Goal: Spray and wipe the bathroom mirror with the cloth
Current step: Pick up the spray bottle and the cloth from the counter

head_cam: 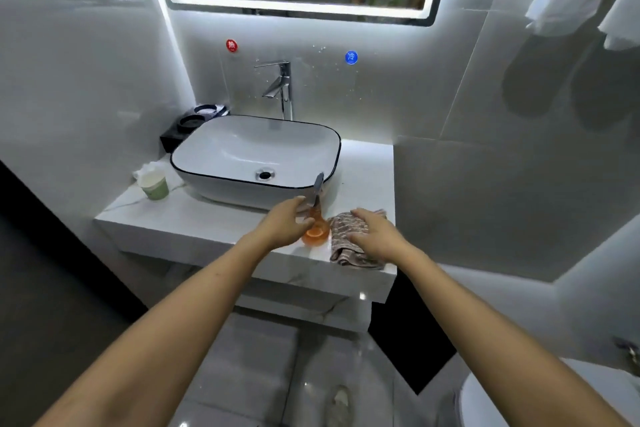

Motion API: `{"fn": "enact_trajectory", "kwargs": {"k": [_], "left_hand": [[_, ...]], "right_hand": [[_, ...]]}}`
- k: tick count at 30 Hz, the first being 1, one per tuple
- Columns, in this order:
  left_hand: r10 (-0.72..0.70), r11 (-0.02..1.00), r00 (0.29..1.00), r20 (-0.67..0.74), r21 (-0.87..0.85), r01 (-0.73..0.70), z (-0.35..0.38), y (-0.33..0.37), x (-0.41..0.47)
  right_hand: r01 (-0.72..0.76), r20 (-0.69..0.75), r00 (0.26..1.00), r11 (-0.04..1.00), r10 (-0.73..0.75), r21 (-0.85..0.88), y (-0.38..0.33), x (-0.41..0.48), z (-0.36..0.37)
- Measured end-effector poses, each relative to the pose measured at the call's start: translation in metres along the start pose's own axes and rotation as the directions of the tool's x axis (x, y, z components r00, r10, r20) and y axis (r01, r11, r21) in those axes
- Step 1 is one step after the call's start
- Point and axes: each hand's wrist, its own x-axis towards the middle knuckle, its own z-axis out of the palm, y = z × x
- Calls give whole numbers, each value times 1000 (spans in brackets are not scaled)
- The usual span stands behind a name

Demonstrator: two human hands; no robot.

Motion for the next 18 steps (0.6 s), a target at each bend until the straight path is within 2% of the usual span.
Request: {"fn": "enact_trajectory", "kwargs": {"k": [4, 8, 13, 18], "left_hand": [[-100, 986, 995, -28, -137, 95, 32, -19, 40], [-136, 960, 989, -50, -252, 120, 50, -32, 75], [-74, 920, 995, -65, -390, 43, 65, -45, 111], [-64, 879, 995, -72, -477, 22, 82, -53, 132]], "right_hand": [[4, 61, 998, 1000, -5, 2, 33, 53, 8], [-14, 133, 991, 1000, 15, -9, 53, 98, 13], [-98, 166, 980, 992, 110, -78, 78, 141, 31], [-126, 123, 981, 975, 150, -183, 99, 167, 56]]}}
